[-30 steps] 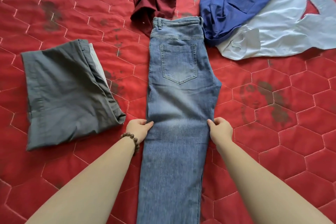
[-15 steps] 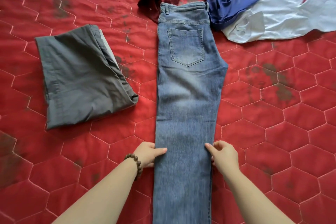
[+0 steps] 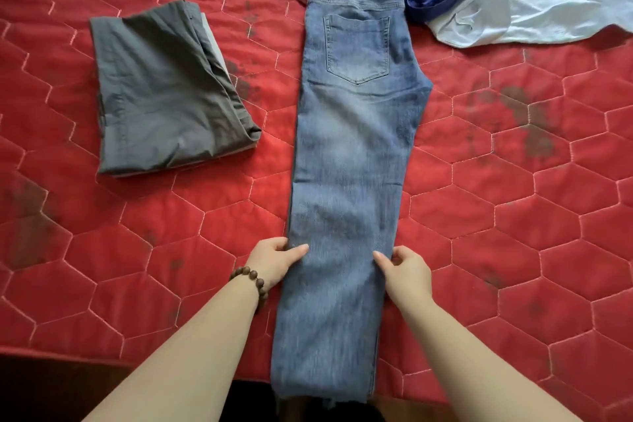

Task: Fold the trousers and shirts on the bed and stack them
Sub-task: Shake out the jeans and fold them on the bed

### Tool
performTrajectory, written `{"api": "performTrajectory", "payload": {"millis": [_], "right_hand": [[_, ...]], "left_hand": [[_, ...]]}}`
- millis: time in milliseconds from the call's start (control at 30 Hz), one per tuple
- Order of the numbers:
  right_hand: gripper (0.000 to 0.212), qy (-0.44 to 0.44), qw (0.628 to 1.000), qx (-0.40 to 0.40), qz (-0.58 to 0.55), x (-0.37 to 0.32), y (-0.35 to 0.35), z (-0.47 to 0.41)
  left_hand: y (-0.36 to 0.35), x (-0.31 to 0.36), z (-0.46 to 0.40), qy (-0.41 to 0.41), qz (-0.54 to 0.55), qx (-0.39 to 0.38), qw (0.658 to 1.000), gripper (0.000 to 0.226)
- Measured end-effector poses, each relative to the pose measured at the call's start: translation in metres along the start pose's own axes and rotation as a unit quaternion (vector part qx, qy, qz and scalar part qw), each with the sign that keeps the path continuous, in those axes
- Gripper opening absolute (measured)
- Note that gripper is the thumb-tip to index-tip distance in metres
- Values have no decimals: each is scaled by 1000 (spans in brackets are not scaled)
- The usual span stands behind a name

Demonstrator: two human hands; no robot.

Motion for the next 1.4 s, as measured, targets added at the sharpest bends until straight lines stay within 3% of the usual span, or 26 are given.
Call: {"api": "performTrajectory", "payload": {"millis": [267, 400, 533, 667, 867, 967, 1067, 1200, 1300, 1400], "right_hand": [[17, -129, 983, -92, -95, 52, -2, 59], [14, -127, 978, -145, -82, 62, 0, 75], [14, -97, 990, -90, -39, 70, 5, 82], [13, 1, 999, -37, 35, 65, 4, 98], [31, -52, 997, -50, -26, 69, 4, 120], [41, -60, 993, -86, -58, 69, 8, 128], [47, -43, 996, -69, -48, 78, 14, 134], [29, -69, 997, -33, -2, 92, 15, 140], [10, -81, 996, 9, 47, 91, 18, 143], [19, 21, 988, 89, 121, 73, 21, 140]], "left_hand": [[6, -66, 69, 48, -44, -28, 997, 13], [5, -71, 76, 39, -42, -15, 998, 14], [3, -72, 79, -1, -42, 7, 999, 12], [3, -78, 84, -2, -21, -3, 1000, 11], [7, -107, 103, 47, -52, -32, 997, 36], [10, -115, 115, 92, 54, -48, 993, 30], [11, -121, 126, 132, 134, -27, 982, 30], [14, -119, 133, 41, -62, 58, 995, 28], [15, -101, 133, -12, -104, 114, 988, 23], [15, -82, 123, -87, -135, 160, 974, 32]]}}
Point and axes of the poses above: each hand's wrist, its own z-axis away from the middle knuckle, its own y-axis out of the back of the hand, x = y × z, the point moved 3 cm from there along -z, towards the middle knuckle, and after that the axes turned 14 degrees about x, right-handed, at the moved point
